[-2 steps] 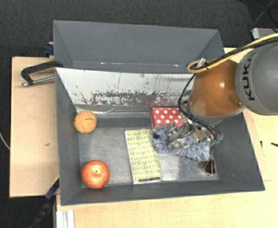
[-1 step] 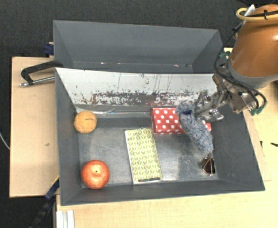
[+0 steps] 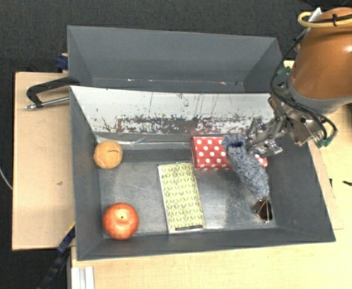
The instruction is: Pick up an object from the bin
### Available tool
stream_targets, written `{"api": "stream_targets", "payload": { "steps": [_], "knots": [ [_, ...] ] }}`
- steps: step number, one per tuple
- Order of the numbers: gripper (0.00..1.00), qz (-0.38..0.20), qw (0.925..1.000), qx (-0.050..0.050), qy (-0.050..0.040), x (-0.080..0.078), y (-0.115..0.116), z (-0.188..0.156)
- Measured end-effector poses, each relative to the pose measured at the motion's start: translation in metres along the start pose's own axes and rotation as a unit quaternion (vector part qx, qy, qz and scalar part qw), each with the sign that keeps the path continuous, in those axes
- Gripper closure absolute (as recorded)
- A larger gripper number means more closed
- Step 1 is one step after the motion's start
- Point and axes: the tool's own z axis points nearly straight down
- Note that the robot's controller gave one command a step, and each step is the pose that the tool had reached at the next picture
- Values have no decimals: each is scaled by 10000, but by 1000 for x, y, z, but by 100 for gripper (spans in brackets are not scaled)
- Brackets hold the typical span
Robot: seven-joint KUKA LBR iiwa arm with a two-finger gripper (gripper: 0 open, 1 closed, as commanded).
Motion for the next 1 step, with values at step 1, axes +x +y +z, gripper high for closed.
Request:
{"api": "stream_targets", "payload": {
  "steps": [1],
  "knots": [
    [100, -45, 10000, 18, -26, -8, 15, 39]
  ]
}}
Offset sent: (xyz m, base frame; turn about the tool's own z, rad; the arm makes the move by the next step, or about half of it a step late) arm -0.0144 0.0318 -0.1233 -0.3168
